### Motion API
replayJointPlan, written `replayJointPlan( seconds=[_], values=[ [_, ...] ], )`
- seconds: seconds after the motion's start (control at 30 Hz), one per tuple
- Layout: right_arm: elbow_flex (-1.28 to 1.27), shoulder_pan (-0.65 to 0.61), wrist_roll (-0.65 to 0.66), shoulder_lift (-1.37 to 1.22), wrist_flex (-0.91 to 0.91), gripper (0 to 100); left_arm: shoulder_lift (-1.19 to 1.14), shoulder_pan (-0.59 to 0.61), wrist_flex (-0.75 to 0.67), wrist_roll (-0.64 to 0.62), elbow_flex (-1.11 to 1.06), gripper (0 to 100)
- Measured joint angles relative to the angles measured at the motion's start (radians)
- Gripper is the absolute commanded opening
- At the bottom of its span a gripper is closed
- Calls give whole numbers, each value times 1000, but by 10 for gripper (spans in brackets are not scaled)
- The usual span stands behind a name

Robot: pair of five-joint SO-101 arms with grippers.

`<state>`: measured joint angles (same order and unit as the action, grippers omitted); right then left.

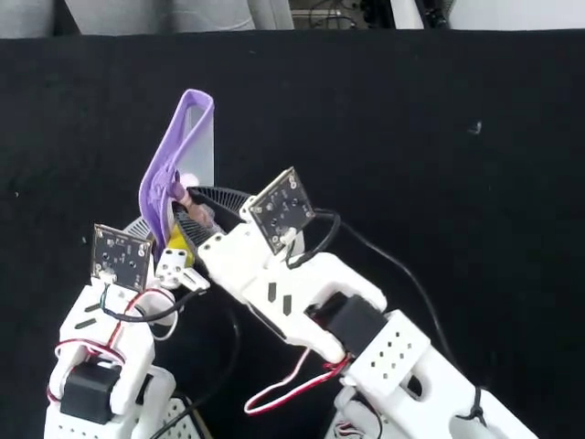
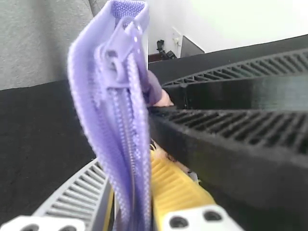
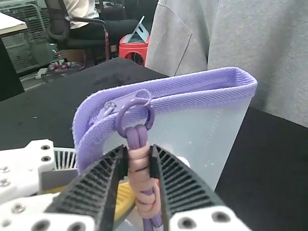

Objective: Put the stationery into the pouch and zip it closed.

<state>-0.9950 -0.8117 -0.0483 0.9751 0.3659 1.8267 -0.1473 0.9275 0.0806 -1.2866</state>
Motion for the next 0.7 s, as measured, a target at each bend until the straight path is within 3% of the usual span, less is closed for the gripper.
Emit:
replayJointPlan(
  seconds=[0.43, 0.7],
  values=[
    [104, 181, 3, 0, 58, 11, 0, -15, -5, 5, 0, 28],
    [272, 196, 129, -2, 144, 11, 0, -15, -9, 5, 0, 28]
  ],
)
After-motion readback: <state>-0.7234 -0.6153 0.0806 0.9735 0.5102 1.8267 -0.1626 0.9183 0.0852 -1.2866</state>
